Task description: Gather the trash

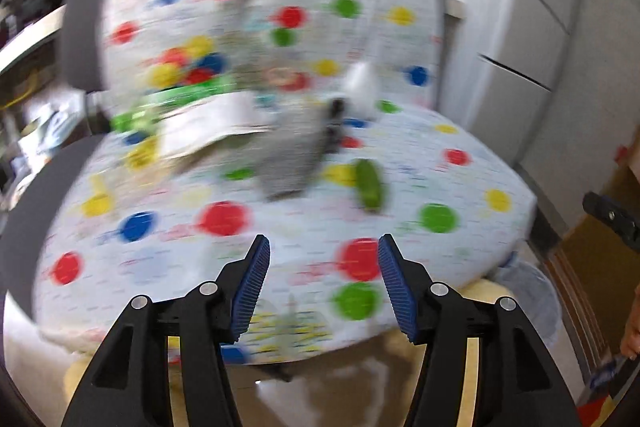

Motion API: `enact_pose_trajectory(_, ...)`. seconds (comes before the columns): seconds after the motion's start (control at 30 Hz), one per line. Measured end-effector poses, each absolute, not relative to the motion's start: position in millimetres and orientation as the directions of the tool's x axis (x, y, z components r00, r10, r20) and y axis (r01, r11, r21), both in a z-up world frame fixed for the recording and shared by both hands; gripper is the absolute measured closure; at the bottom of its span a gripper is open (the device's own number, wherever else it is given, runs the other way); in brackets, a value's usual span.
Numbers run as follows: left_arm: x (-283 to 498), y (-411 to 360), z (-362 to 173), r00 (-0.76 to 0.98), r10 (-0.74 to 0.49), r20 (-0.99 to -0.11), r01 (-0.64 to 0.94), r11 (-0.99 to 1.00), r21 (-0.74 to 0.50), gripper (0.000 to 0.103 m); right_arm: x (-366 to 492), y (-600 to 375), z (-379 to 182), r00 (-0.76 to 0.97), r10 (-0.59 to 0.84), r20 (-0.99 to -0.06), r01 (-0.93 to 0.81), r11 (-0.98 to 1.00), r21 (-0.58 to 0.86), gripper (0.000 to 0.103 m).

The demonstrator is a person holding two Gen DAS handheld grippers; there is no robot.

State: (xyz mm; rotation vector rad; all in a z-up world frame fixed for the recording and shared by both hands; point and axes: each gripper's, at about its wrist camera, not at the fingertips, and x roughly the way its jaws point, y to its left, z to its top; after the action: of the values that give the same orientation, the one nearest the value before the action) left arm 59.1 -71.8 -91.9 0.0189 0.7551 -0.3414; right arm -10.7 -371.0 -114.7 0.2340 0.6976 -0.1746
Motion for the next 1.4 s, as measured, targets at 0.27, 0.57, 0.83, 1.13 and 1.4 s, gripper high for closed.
enact_pose_trajectory(0.27,84,-7,-90,0.712,-0.18,-0.679,0.132,0.984,-0.122,0.036,41,-301,-117,0.731,0.021,-0.682,0.043,0.996,0.077,0.043)
enact_pose_trajectory(0.57,110,10,-94,0.705,-0.149,-0.694,0.083,0.988,-0.128,0.036,105,-270,-145,0.681,0.099,-0.726,-0.051,0.995,0.089,0.044)
enact_pose_trajectory(0.83,119,20,-106,0.687,-0.108,-0.719,0.036,0.993,-0.115,0.036,163,-246,-176,0.648,0.09,-0.756,-0.028,0.995,0.094,0.052)
enact_pose_trajectory(1.13,119,46,-105,0.687,-0.057,-0.725,-0.035,0.993,-0.111,0.036,167,-249,-194,0.603,0.072,-0.795,0.027,0.994,0.111,0.068)
enact_pose_trajectory(1.4,143,29,-92,0.68,-0.138,-0.72,0.037,0.987,-0.154,0.036,143,-268,-186,0.639,0.052,-0.768,0.02,0.996,0.084,0.07)
